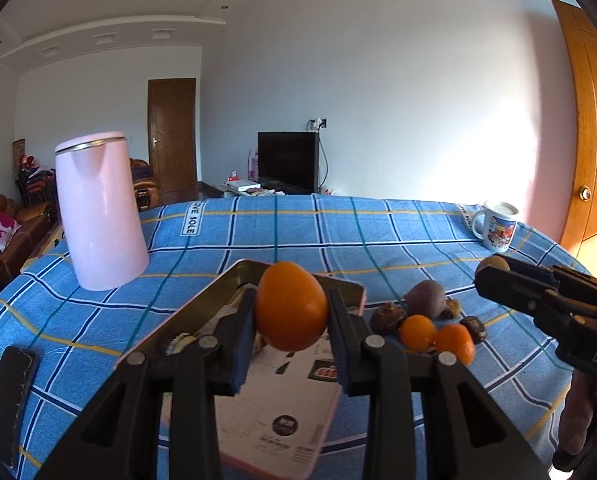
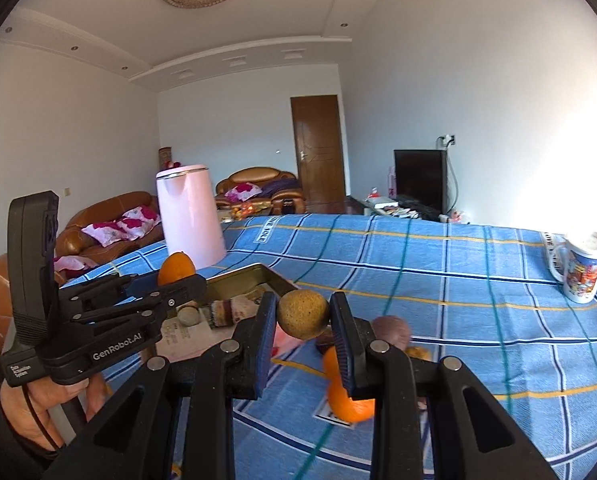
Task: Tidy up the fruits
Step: 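Carry the orange and yellow fruit over the pink tin and release both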
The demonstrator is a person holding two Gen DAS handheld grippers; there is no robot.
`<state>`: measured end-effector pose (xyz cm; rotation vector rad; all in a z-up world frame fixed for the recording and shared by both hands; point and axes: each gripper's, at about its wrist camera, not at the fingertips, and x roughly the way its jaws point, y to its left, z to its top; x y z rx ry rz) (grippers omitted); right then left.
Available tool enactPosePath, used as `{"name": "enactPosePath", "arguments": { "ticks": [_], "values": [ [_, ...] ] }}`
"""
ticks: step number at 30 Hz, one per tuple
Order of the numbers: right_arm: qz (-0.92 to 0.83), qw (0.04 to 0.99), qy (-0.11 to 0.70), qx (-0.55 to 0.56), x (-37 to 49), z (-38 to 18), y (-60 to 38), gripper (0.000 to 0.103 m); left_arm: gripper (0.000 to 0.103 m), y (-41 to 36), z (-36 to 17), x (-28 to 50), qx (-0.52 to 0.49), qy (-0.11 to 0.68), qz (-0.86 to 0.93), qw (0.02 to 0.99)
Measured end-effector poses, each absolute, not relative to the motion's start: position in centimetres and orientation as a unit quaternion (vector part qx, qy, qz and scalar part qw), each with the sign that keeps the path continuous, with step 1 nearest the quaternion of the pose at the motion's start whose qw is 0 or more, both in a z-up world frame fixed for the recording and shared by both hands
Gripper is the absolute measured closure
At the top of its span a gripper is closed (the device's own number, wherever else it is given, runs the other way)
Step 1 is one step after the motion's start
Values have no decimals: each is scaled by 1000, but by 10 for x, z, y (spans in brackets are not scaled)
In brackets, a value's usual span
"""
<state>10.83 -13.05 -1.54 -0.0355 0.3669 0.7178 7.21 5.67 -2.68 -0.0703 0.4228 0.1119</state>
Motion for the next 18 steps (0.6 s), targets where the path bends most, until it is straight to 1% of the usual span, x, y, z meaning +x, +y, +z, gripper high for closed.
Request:
{"name": "enactPosePath", "arguments": {
  "ticks": [8,13,18],
  "values": [
    [392,888,233,-67,135,-32,-47,74,68,103,-46,79,-74,254,77,961],
    [405,871,258,-101,140,-47,-13,74,68,112,-53,79,-85,273,74,955],
    [408,856,292,-125,138,-62,6,74,67,110,-56,81,-73,289,79,951]
  ]
}}
